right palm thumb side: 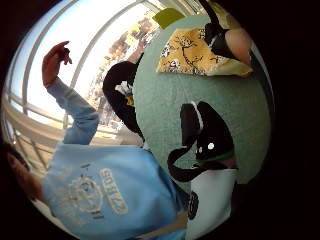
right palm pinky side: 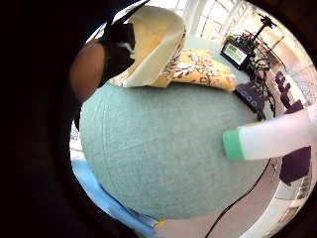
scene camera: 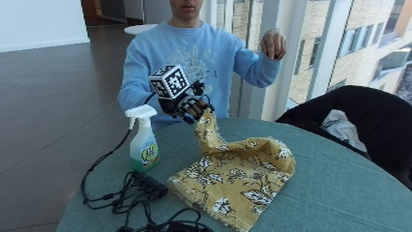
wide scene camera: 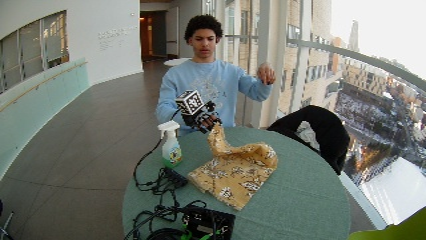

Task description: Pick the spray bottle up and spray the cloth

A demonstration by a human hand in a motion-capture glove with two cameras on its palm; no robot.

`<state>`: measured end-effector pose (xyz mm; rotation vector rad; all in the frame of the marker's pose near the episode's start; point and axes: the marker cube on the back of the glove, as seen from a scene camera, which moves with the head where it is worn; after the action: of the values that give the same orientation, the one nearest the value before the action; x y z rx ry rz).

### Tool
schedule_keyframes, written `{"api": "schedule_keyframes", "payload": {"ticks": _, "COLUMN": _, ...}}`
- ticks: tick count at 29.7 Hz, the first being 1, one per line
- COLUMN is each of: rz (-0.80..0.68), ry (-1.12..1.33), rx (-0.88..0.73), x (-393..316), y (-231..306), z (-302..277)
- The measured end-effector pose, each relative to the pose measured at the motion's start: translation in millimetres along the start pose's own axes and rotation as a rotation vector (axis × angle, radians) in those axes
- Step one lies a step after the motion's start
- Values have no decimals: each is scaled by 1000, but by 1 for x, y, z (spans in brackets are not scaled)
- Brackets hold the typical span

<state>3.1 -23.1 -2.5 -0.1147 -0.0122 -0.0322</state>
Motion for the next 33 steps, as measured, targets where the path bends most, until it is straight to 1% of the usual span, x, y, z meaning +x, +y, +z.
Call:
{"api": "schedule_keyframes", "payload": {"ticks": 7, "rz": 27, "ry": -5, "rx": 30, "x": 2, "y": 15, "z": -4}}
{"api": "schedule_keyframes", "payload": {"ticks": 13, "rz": 95, "ry": -17, "rx": 175, "x": 4, "y": 50, "z": -25}}
{"api": "schedule_keyframes", "payload": {"ticks": 15, "rz": 140, "ry": -54, "rx": 237, "x": 12, "y": 64, "z": -34}}
{"api": "schedule_keyframes", "payload": {"ticks": 18, "rz": 224, "ry": -186, "rx": 366, "x": 37, "y": 83, "z": -49}}
{"api": "schedule_keyframes", "payload": {"ticks": 21, "rz": 318, "ry": -324, "rx": 492, "x": 66, "y": 93, "z": -58}}
{"api": "schedule_keyframes", "payload": {"ticks": 23, "rz": 375, "ry": -374, "rx": 546, "x": 83, "y": 95, "z": -60}}
{"api": "schedule_keyframes", "payload": {"ticks": 33, "rz": 615, "ry": -493, "rx": 613, "x": 142, "y": 87, "z": -40}}
